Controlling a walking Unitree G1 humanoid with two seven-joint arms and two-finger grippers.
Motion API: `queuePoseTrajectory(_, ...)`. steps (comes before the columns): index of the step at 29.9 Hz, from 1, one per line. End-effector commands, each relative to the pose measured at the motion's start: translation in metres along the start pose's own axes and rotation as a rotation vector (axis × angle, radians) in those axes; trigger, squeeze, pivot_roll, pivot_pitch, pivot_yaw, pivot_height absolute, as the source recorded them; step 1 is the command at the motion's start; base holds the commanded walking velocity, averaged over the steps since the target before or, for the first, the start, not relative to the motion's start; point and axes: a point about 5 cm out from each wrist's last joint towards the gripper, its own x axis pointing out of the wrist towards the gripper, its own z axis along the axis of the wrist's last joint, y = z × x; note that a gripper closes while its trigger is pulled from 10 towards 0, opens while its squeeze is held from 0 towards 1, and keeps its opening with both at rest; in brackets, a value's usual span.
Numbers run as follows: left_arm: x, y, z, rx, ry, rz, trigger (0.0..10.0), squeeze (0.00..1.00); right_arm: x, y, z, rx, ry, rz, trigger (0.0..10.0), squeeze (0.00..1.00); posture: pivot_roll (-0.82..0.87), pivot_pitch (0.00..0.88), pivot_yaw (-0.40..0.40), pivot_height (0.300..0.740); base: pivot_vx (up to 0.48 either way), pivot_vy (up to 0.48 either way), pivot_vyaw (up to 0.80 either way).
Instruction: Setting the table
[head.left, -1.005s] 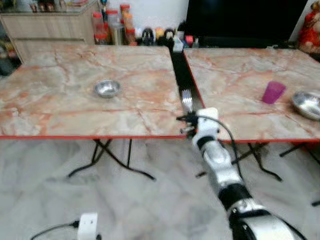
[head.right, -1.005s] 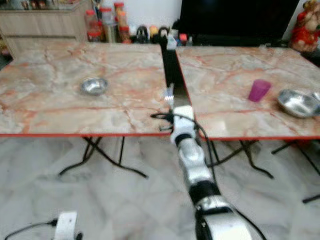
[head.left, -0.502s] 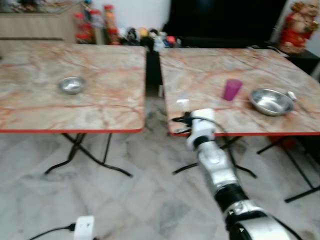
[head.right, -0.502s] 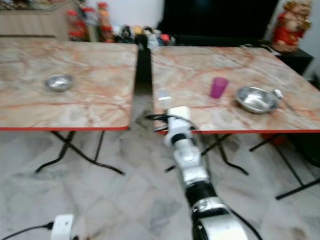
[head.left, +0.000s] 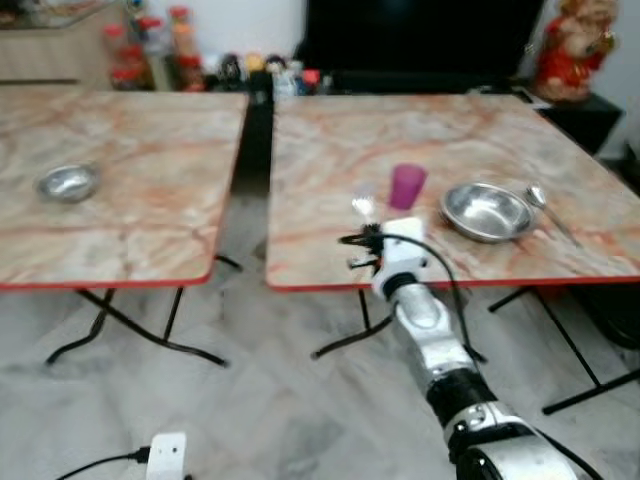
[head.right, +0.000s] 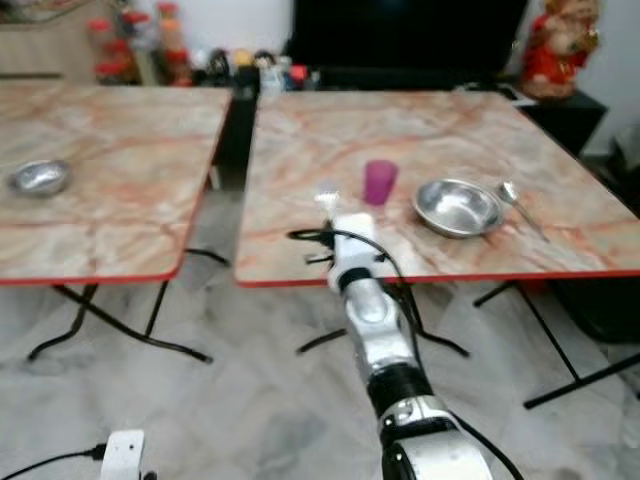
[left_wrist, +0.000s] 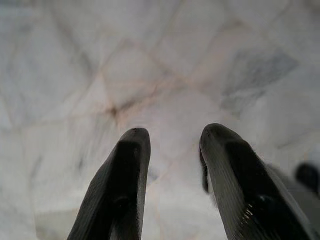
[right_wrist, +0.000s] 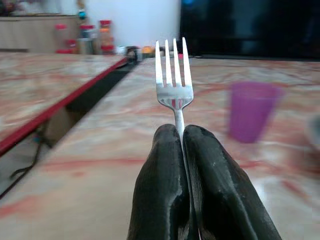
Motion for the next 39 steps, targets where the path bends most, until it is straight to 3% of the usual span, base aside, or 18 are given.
queuePoseTrajectory(1,-0.0006,-0.0059,-0.0022,0.012,0.004,-0.018,10.0,0.00,0.0006,-0.0109,0.0046,0.006,-0.014,-0.036,10.0,0.00,-0.02,0.000,-0.015,0.740,0.285,-0.382,0.00)
queuePoseTrajectory(34,-0.0006,-0.0066,-0.0021,0.004,0.002,-0.018,10.0,0.00,0.0003,-0.0160,0.0038,0.007,0.002,-0.062,10.0,0.00,-0.02,0.000,-0.018,0.740,0.105,-0.410,0.00)
queuePoseTrajectory(39,-0.0005,-0.0072,-0.0023,-0.007,0.007,-0.020,10.0,0.00,0.0006,-0.0146,0.0039,0.007,0.003,-0.059,10.0,0.00,-0.02,0.000,-0.018,0.740,0.000,0.000,0.00)
